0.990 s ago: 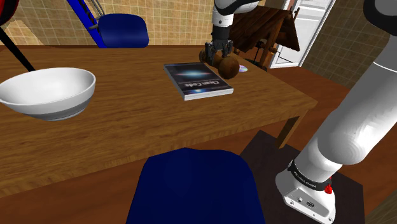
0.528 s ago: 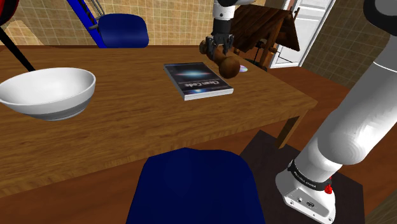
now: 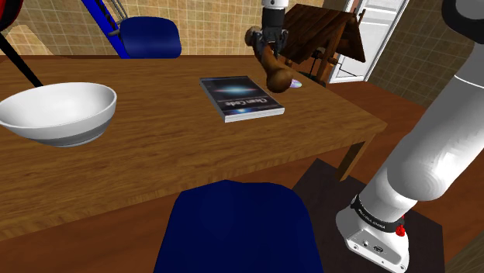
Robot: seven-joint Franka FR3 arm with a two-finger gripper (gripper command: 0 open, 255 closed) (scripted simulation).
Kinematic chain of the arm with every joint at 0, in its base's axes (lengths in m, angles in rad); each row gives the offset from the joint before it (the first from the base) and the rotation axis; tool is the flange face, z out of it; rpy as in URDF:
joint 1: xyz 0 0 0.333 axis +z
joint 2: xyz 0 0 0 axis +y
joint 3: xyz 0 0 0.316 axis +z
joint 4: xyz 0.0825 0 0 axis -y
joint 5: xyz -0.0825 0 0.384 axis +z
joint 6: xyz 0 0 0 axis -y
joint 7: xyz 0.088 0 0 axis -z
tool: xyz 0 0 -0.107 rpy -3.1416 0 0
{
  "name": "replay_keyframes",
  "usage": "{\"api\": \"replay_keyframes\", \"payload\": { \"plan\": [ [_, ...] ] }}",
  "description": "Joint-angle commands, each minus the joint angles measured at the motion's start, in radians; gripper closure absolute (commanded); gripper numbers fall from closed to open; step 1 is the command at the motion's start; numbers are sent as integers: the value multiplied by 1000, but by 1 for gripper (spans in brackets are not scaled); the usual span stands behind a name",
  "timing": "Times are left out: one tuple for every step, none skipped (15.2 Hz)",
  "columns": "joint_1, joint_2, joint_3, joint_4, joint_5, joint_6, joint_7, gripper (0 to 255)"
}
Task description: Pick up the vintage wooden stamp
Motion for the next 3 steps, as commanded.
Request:
{"api": "replay_keyframes", "payload": {
  "plan": [
    [0,2,0,32,0,-29,-2,255],
    [0,2,0,34,0,-31,-2,255],
    [0,2,0,35,0,-31,-2,255]
  ]
}}
